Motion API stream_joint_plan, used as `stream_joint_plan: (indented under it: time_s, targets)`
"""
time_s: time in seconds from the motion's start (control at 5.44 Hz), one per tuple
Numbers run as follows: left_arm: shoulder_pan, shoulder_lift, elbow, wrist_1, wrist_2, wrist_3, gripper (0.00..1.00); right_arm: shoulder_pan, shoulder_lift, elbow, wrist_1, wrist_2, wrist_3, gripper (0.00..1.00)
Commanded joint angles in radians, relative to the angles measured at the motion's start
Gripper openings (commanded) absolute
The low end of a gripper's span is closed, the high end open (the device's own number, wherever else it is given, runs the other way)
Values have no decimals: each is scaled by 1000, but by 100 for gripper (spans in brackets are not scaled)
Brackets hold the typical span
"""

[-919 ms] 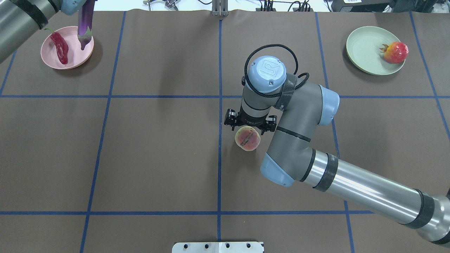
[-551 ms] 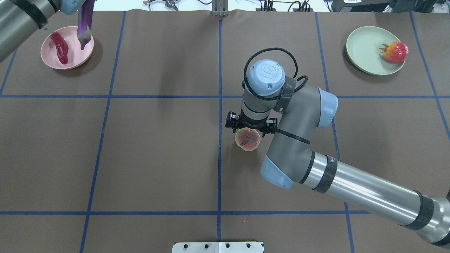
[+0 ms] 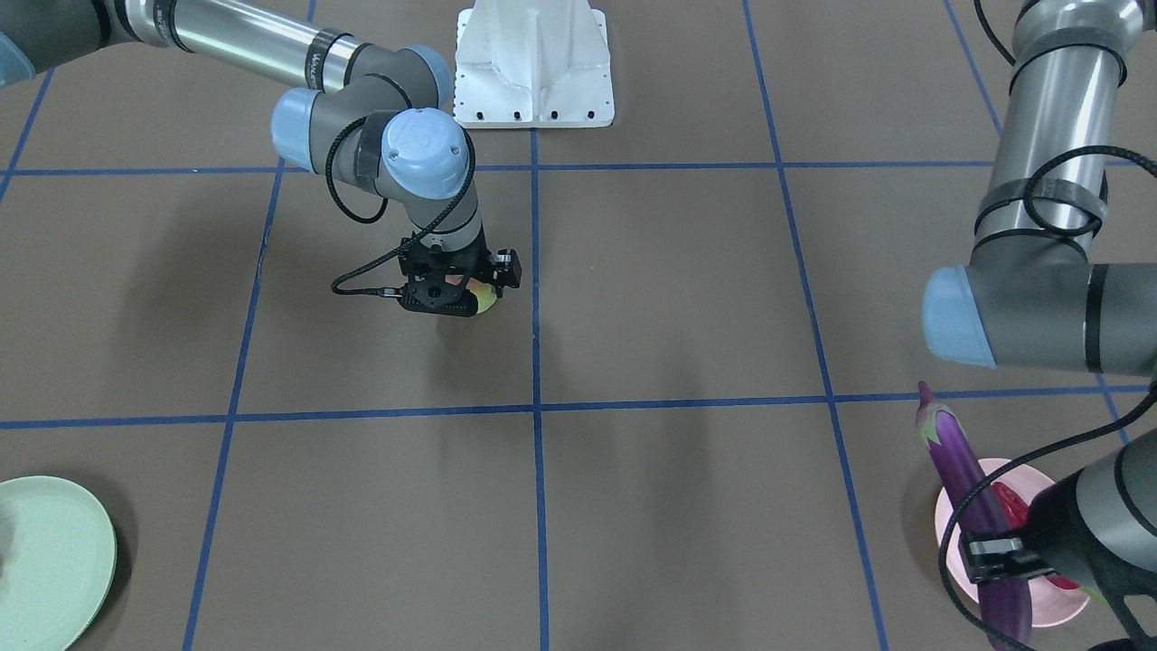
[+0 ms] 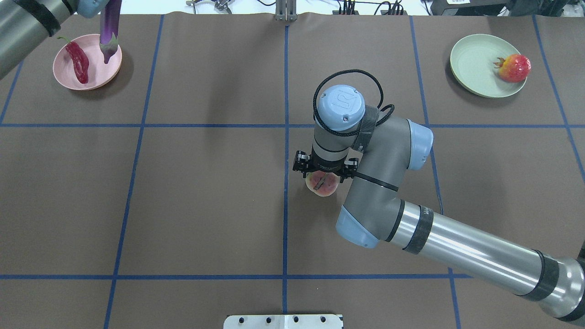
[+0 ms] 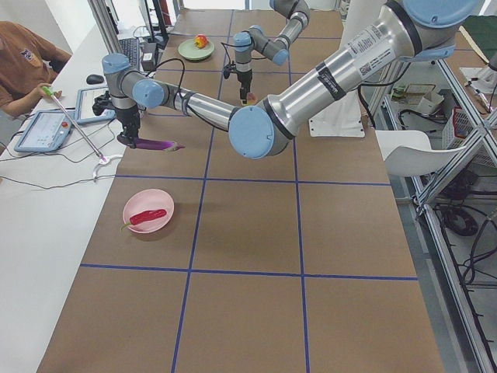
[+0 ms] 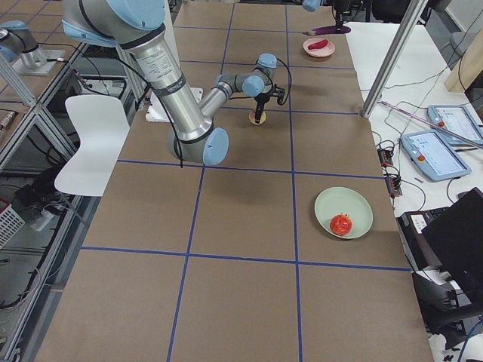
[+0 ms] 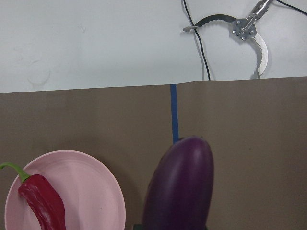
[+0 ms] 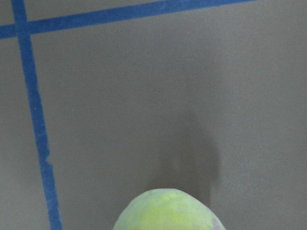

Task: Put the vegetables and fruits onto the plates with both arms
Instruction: 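Carry the peach to the green plate while the left gripper lowers the eggplant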

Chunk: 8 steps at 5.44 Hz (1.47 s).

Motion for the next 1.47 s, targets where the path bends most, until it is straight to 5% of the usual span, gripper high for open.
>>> stream_joint_plan:
  time_s: [0.0, 0.18, 0.37, 0.92, 1.29]
  targets:
    - [0, 0, -3, 1, -2, 0, 0, -2, 3, -2, 5, 1, 32, 61]
    - [-2, 0, -3, 0, -2, 0, 0, -1, 4, 18, 14, 1, 28, 1]
    - [1, 8, 8, 3, 0, 0, 0, 52, 6, 44, 3, 12, 26, 0]
    - [52, 15, 240, -168, 228, 0, 0, 250, -9, 110, -44, 49, -68, 0]
    - [75, 15, 273, -177, 297, 0, 0, 341, -43, 108, -44, 76, -167, 0]
